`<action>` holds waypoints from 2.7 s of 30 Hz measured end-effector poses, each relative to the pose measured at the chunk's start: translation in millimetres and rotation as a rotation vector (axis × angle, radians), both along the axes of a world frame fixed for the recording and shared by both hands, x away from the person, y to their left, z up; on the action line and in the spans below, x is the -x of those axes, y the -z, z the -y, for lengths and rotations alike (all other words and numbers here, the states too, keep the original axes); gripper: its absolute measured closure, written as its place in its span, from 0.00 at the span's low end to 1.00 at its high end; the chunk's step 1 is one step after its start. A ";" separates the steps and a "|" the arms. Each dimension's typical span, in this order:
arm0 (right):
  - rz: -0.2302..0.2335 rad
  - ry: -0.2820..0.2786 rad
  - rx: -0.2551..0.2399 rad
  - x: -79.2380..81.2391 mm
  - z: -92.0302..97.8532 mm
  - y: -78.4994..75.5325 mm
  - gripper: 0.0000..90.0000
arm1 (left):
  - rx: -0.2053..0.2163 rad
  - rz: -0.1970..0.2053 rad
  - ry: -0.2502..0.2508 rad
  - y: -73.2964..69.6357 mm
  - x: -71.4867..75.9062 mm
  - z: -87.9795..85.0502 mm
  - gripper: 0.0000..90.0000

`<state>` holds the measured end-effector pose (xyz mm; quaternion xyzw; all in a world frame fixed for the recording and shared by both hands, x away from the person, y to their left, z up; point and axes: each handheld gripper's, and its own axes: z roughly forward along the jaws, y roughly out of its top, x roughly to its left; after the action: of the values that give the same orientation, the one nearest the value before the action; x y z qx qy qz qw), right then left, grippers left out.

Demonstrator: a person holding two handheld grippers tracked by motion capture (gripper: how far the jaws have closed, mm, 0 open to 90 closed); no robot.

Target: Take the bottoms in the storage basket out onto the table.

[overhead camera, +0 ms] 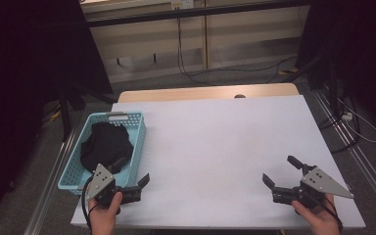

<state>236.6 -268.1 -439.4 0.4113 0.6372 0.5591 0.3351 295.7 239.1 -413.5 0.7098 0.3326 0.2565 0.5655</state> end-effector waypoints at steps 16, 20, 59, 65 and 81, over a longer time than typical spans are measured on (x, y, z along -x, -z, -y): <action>0.002 -0.009 0.006 1.7 -1.9 -1.0 0.00 | -0.003 -0.007 0.021 -5.1 -0.7 1.5 0.03; 0.004 -0.017 0.010 0.8 -2.7 -0.9 0.00 | 0.029 -0.005 0.004 -11.8 -1.2 -1.0 0.03; -0.005 -0.044 0.005 -0.2 -5.9 -0.7 0.00 | 0.019 -0.015 -0.036 -64.9 -62.3 -7.0 0.02; -0.009 -0.048 0.004 -0.4 -6.1 -0.4 0.00 | 0.017 -0.034 -0.077 -61.7 -73.9 -15.9 0.02; -0.010 -0.059 0.006 -0.1 -6.7 -0.6 0.00 | -0.022 -0.083 -0.180 -50.2 -103.8 -45.6 0.02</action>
<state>236.7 -261.4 -438.8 0.3941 0.6523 0.5649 0.3164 399.5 284.7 -363.3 0.6931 0.4153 0.2803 0.5183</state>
